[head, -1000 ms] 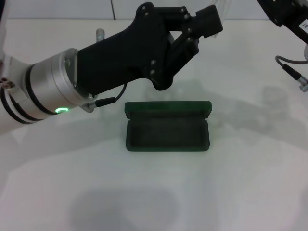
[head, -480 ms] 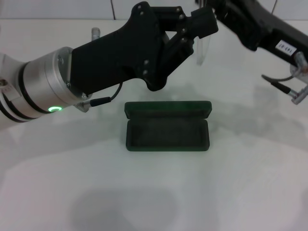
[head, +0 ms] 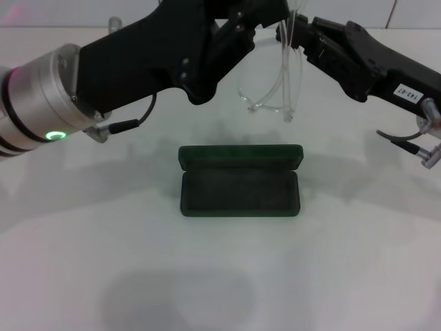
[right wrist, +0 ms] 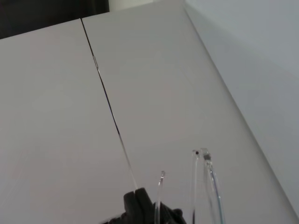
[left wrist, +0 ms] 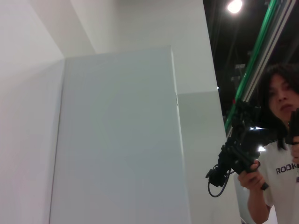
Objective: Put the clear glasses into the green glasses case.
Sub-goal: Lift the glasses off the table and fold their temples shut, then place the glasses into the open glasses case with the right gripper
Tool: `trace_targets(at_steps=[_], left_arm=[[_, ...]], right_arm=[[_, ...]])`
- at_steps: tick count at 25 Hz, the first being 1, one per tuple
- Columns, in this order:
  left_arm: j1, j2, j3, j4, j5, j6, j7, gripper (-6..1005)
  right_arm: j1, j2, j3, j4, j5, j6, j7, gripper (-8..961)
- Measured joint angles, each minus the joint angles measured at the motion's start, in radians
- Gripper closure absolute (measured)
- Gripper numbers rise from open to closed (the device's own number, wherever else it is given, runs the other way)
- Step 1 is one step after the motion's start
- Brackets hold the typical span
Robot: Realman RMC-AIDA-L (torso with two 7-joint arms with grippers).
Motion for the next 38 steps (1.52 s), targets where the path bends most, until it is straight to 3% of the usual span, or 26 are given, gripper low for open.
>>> trace_targets(at_steps=[31,38], left_arm=[[-0.003,-0.006,-0.039,-0.007,0.05,-0.029,-0.003,962],[0.012,0.021,-0.056,0.016,0.062,0.04,-0.044,963]], right_arm=[[-0.003,0.003,-0.035,-0.023,-0.022,0.003,-0.009,881],[-0.012,-0.001,-0.031,-0.023,-0.011,0.036,-0.05,881]])
